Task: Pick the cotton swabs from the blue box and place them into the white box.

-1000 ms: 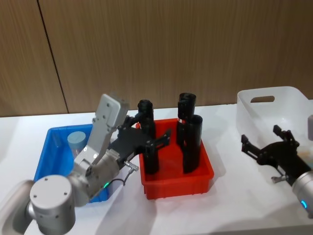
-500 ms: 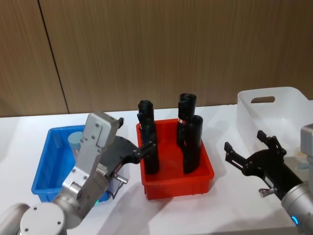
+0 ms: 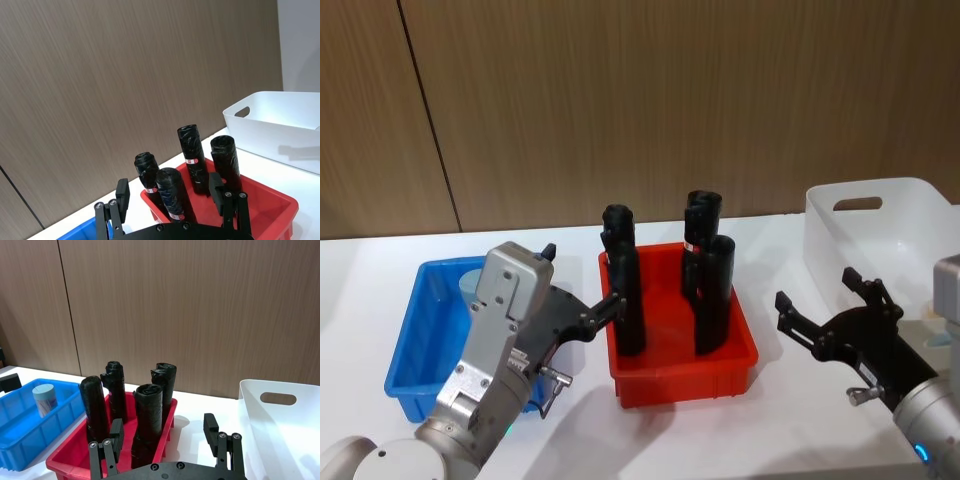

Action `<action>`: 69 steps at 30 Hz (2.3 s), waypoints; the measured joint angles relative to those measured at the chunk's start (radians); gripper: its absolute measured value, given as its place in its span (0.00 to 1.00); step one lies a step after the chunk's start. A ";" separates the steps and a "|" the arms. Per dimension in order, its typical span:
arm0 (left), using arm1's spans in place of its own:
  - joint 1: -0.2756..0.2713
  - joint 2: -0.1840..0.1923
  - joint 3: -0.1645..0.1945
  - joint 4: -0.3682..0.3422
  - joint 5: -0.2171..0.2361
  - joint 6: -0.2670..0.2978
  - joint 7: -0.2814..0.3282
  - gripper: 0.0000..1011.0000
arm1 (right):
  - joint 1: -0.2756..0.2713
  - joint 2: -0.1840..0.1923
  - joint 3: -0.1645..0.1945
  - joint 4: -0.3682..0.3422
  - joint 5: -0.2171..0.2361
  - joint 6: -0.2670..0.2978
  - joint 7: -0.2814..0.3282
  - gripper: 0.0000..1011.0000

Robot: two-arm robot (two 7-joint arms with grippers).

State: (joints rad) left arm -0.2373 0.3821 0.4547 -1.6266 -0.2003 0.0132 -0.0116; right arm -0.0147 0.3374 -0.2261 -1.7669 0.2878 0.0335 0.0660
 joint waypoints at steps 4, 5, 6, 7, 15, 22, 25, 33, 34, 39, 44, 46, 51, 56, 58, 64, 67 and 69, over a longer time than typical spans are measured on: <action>0.000 0.000 0.000 0.000 0.000 0.000 0.001 0.99 | 0.000 0.000 0.000 0.000 0.000 0.000 0.000 0.99; 0.000 0.000 0.000 0.000 0.000 0.000 0.001 0.99 | 0.000 0.000 0.000 0.000 0.000 0.000 0.000 0.99; 0.000 0.000 0.000 0.000 0.000 0.000 0.001 0.99 | 0.000 0.000 0.000 0.000 0.000 0.000 0.000 0.99; 0.000 0.000 0.000 0.000 0.000 0.000 0.001 0.99 | 0.000 0.000 0.000 0.000 0.000 0.000 0.000 0.99; 0.000 0.000 -0.001 0.000 0.000 0.000 0.001 0.99 | 0.004 -0.001 0.001 0.005 -0.003 0.001 0.005 0.99; 0.000 0.000 -0.001 0.000 0.000 0.001 0.001 0.99 | 0.029 -0.006 0.002 0.040 -0.029 0.003 0.028 0.99; 0.000 0.000 -0.001 0.000 0.000 0.001 0.001 0.99 | 0.042 -0.008 0.003 0.058 -0.039 0.003 0.042 0.99; 0.000 0.000 -0.001 0.000 0.000 0.001 0.001 0.99 | 0.117 -0.027 0.007 0.160 -0.051 -0.008 0.115 0.99; 0.000 0.000 -0.001 0.000 0.000 0.001 0.001 0.99 | 0.127 -0.030 0.007 0.173 -0.051 -0.011 0.124 0.99; 0.000 0.000 0.000 0.000 0.000 0.001 0.001 0.99 | 0.185 -0.047 0.009 0.254 -0.048 -0.025 0.182 0.99; 0.000 0.000 0.000 0.000 0.000 0.001 0.001 0.99 | 0.237 -0.062 0.010 0.328 -0.033 -0.039 0.234 0.99; 0.000 0.000 0.000 0.000 0.000 0.001 0.001 0.99 | 0.271 -0.073 0.011 0.378 -0.018 -0.051 0.272 0.99; 0.000 0.000 0.000 0.000 0.000 0.001 0.001 0.99 | 0.316 -0.087 0.011 0.446 0.002 -0.067 0.319 0.99; 0.000 0.000 -0.001 0.000 0.000 0.001 0.001 0.99 | 0.377 -0.107 0.010 0.542 0.027 -0.090 0.384 0.99; 0.000 0.000 0.000 0.000 0.000 0.001 0.001 0.99 | 0.405 -0.116 0.009 0.585 0.036 -0.101 0.409 0.99; 0.000 0.000 0.000 0.000 0.000 0.001 0.001 0.99 | 0.468 -0.135 0.004 0.684 0.051 -0.126 0.464 0.99; 0.000 0.000 -0.001 0.000 0.000 0.001 0.001 0.99 | 0.496 -0.144 0.002 0.731 0.054 -0.137 0.488 0.99; 0.000 0.000 0.000 0.000 0.000 0.001 0.001 0.99 | 0.515 -0.150 0.001 0.763 0.055 -0.146 0.505 0.99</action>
State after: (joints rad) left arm -0.2371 0.3821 0.4542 -1.6262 -0.2004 0.0138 -0.0109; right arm 0.5006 0.1875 -0.2256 -1.0039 0.3428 -0.1121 0.5709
